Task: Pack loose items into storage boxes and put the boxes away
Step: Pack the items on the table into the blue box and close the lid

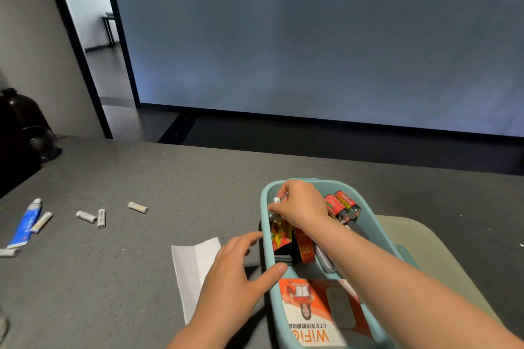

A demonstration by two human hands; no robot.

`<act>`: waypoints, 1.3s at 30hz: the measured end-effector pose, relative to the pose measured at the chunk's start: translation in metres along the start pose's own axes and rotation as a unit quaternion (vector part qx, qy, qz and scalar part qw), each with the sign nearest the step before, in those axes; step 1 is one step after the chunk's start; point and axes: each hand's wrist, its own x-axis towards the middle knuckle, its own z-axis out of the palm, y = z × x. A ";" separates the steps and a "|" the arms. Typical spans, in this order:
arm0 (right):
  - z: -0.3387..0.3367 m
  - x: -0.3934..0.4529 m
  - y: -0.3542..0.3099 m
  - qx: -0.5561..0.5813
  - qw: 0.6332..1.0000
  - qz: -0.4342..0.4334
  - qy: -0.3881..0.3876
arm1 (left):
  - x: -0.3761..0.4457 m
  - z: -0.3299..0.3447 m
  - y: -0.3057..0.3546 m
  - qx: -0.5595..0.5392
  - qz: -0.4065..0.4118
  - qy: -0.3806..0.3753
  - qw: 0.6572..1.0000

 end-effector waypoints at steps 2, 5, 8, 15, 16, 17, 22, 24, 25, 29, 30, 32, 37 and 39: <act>0.007 0.003 0.002 -0.028 1.000 0.002 0.002 | 0.001 -0.003 -0.004 0.002 -0.004 0.001 1.000; 0.015 0.002 0.009 -0.063 0.998 0.005 0.011 | 0.002 -0.004 -0.007 -0.002 -0.012 0.002 1.000; 0.018 -0.002 0.012 -0.055 0.998 -0.005 0.013 | 0.002 -0.002 -0.007 -0.010 -0.012 0.000 1.000; -0.006 -0.028 -0.014 0.103 0.984 -0.086 0.118 | -0.016 -0.020 -0.022 -0.037 -0.018 0.035 0.999; -0.010 -0.035 -0.027 0.121 0.979 -0.114 0.121 | -0.020 -0.026 -0.029 -0.053 -0.027 0.057 0.997; -0.012 -0.043 -0.043 0.134 0.974 -0.142 0.113 | -0.023 -0.034 -0.036 -0.068 -0.041 0.081 0.994; 0.018 -0.062 -0.116 0.087 0.971 -0.217 -0.048 | -0.033 -0.086 -0.082 -0.075 -0.102 0.186 0.974; 0.041 -0.058 -0.134 0.044 0.970 -0.212 -0.107 | -0.037 -0.107 -0.103 -0.060 -0.123 0.216 0.967; 0.052 -0.055 -0.142 0.022 0.968 -0.210 -0.132 | -0.038 -0.117 -0.114 -0.054 -0.132 0.229 0.963; 0.089 -0.035 -0.171 -0.022 0.957 -0.221 -0.185 | -0.034 -0.147 -0.152 -0.026 -0.158 0.256 0.953; 0.097 -0.028 -0.178 -0.032 0.955 -0.227 -0.188 | -0.028 -0.152 -0.160 -0.020 -0.161 0.259 0.952; 0.112 -0.014 -0.192 -0.062 0.950 -0.239 -0.189 | -0.013 -0.163 -0.174 -0.001 -0.166 0.258 0.952; 0.145 0.024 -0.216 -0.146 0.933 -0.268 -0.190 | 0.038 -0.181 -0.202 0.034 -0.200 0.273 0.940; 0.155 0.040 -0.221 -0.177 0.923 -0.281 -0.193 | 0.057 -0.184 -0.212 0.054 -0.220 0.283 0.932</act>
